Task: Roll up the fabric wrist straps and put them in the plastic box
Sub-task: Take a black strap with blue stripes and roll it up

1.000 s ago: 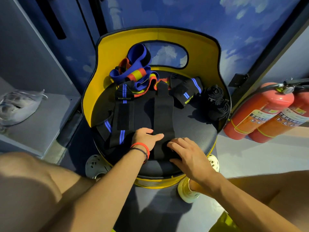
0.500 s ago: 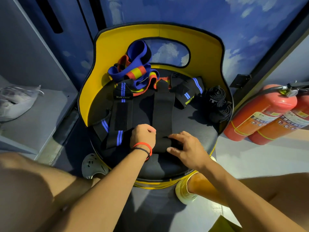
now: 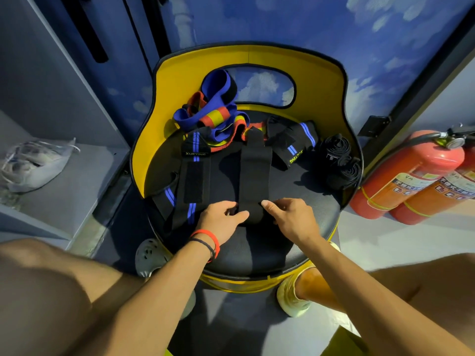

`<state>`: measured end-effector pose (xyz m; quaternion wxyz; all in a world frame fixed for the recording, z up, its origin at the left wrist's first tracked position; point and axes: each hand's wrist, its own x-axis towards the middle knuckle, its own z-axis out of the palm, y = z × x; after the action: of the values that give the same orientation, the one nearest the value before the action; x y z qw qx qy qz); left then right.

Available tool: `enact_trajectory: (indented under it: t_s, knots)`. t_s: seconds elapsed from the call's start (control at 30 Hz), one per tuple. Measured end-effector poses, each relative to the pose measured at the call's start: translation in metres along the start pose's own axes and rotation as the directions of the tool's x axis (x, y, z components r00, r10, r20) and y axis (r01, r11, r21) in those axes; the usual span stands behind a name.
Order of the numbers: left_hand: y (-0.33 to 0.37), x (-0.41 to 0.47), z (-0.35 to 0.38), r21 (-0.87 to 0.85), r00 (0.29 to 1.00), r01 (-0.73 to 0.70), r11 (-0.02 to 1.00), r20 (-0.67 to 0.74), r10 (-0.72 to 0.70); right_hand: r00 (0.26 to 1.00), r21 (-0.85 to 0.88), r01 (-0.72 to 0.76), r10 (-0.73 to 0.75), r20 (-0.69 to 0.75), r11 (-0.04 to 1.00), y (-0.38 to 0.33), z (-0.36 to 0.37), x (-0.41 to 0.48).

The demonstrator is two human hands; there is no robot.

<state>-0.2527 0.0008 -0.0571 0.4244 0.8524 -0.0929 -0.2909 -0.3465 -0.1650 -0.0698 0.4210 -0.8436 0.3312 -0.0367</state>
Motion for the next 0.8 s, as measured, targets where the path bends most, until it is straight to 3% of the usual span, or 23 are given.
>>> enact_trajectory:
  t_s: [0.13,0.3,0.6,0.8]
  knots:
    - [-0.008,-0.015,-0.008,-0.042,0.996,0.055,0.998,0.077,-0.052,0.992,-0.144,-0.041,0.058,0.113,0.989,0.002,-0.005,-0.011]
    - [-0.021,-0.028,-0.004,-0.071,0.989,0.030,0.997,0.148,-0.019,0.981,-0.155,-0.054,0.082,0.175,0.986,0.011,-0.002,-0.026]
    - [-0.001,-0.025,0.003,0.143,0.992,0.010,0.990,0.122,-0.027,0.996,-0.270,-0.021,-0.003,-0.086,0.963,0.013,0.016,-0.014]
    - [0.008,-0.013,0.006,0.193,0.996,0.051,0.980,0.063,-0.064,0.962,-0.057,0.177,-0.185,-0.202,0.982,0.026,0.014,-0.035]
